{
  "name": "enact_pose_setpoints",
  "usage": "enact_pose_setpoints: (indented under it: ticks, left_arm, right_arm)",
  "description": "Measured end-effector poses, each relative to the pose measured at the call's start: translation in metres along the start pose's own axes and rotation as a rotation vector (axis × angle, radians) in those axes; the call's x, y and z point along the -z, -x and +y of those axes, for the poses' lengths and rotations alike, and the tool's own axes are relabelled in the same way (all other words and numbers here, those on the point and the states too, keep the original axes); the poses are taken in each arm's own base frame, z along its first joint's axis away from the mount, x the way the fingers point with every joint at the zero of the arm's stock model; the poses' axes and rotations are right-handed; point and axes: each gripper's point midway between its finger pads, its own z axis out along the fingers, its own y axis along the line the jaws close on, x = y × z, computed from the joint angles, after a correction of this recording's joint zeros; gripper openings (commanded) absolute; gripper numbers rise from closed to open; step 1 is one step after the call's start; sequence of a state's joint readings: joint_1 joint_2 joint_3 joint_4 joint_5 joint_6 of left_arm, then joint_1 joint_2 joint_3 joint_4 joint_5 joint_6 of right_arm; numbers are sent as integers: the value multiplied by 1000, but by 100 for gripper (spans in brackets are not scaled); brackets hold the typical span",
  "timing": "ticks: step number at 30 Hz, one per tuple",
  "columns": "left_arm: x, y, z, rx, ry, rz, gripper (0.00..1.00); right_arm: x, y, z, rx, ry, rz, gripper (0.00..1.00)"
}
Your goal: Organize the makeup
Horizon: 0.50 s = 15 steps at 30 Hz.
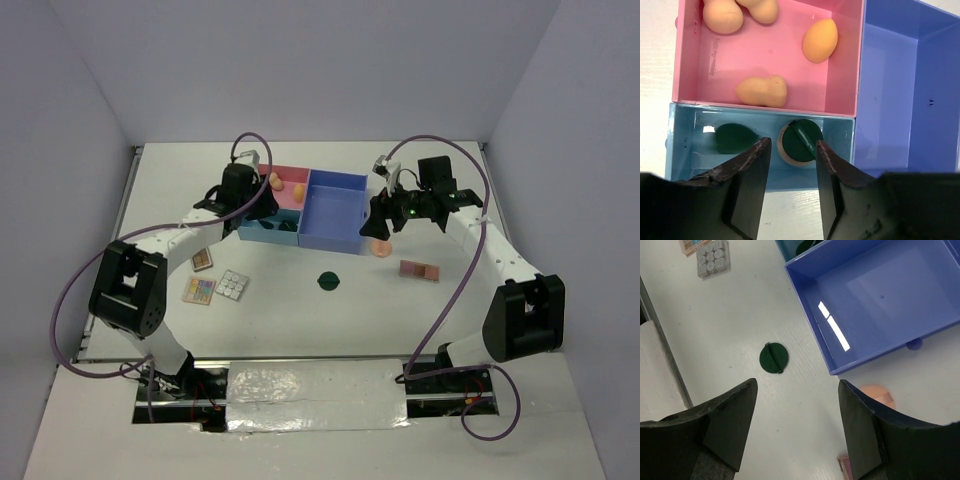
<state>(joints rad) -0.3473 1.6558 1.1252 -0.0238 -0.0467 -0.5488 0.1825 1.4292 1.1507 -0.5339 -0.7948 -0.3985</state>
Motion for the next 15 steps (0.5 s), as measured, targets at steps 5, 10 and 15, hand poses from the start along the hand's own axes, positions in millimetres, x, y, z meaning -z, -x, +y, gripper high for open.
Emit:
enact_pose_setpoints:
  ticks: [5, 10, 15]
  left_arm:
    - [-4, -4, 2, 0, 6, 13, 43]
    - [-2, -3, 1, -1, 0, 11, 7]
    - [35, 9, -8, 4, -49, -53, 20]
  right_arm:
    - [0, -2, -4, -1, -24, 10, 73]
    - [2, -5, -13, -7, -75, 28, 73]
    - [10, -15, -37, -62, -186, 61, 73]
